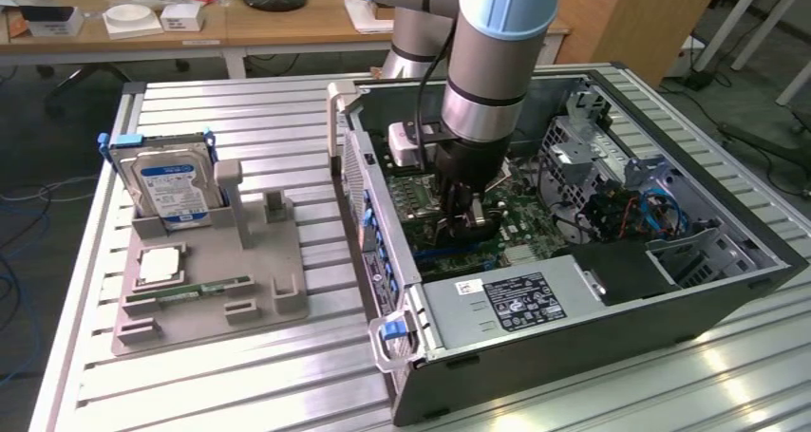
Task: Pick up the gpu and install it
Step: 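Insert the gpu into the slot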
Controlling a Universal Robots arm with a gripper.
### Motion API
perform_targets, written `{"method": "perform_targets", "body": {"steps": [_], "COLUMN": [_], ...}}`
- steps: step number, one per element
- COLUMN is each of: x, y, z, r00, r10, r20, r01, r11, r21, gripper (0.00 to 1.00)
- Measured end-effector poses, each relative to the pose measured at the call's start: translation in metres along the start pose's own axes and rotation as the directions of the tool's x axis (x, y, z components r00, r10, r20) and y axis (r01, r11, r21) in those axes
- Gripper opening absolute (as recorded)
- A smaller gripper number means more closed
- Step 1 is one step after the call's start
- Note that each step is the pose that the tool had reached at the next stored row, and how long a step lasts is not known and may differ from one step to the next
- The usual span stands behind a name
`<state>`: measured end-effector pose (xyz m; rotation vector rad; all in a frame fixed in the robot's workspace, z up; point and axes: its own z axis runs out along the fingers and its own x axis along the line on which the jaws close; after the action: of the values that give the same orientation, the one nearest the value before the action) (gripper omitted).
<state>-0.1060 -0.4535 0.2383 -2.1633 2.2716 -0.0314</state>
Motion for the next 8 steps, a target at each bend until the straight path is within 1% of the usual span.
{"method": "perform_targets", "body": {"steps": [8], "x": [0.0000], "y": [0.0004], "z": [0.0024], "r00": [1.0000], "r10": [0.000], "r20": [0.0000], "r01": [0.000], "r11": [1.0000], "r21": [0.0000], "gripper": [0.28]}}
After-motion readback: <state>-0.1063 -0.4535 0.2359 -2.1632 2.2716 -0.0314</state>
